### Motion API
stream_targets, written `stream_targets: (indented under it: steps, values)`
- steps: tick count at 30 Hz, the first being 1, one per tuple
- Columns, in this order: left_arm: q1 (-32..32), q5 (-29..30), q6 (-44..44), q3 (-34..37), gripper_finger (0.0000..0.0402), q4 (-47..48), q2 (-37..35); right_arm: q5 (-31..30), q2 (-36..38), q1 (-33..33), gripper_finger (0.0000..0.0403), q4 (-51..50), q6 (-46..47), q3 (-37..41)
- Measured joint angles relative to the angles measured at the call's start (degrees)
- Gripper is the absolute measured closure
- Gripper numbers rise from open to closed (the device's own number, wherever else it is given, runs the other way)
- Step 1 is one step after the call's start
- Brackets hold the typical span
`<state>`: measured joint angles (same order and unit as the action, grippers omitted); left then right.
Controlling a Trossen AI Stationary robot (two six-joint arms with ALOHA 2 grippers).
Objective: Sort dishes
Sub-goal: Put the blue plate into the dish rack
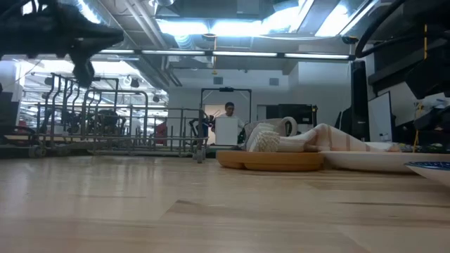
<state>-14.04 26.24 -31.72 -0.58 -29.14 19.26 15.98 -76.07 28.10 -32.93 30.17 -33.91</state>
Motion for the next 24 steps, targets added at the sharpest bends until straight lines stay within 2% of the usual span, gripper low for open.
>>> stream_targets:
  steps: [2,5,11,15,18,22,24]
  values:
    - [-1.12,-0.02,0.86,-0.14,0.0373,-8.32,7.03,-0.18,0.00,0.00,0.0212,-0.02,0.00,0.00]
    - [-2.74,-0.02,1.73,-3.38,0.0373,-14.31,18.47,-0.30,0.00,0.00,0.0212,0.00,0.00,0.00]
    - [-5.63,-0.20,4.85,-18.60,0.0373,-14.65,44.36,0.12,0.00,0.00,0.0212,0.03,0.00,-0.02]
    - [-6.57,-0.66,14.57,-30.18,0.0373,-14.90,59.79,0.12,0.00,0.00,0.0212,0.04,0.00,-0.02]
    - [-6.94,-6.12,22.36,-36.66,0.0373,-14.74,68.75,0.93,0.00,0.00,0.0212,0.03,0.00,-0.02]
    - [-7.07,-19.30,28.54,-43.40,0.0373,-14.74,78.25,3.06,0.00,0.01,0.0212,0.02,-0.02,-0.04]
    - [-7.12,-21.60,29.62,-46.54,0.0373,-14.75,82.49,3.41,0.00,0.00,0.0212,0.00,-0.02,-0.04]
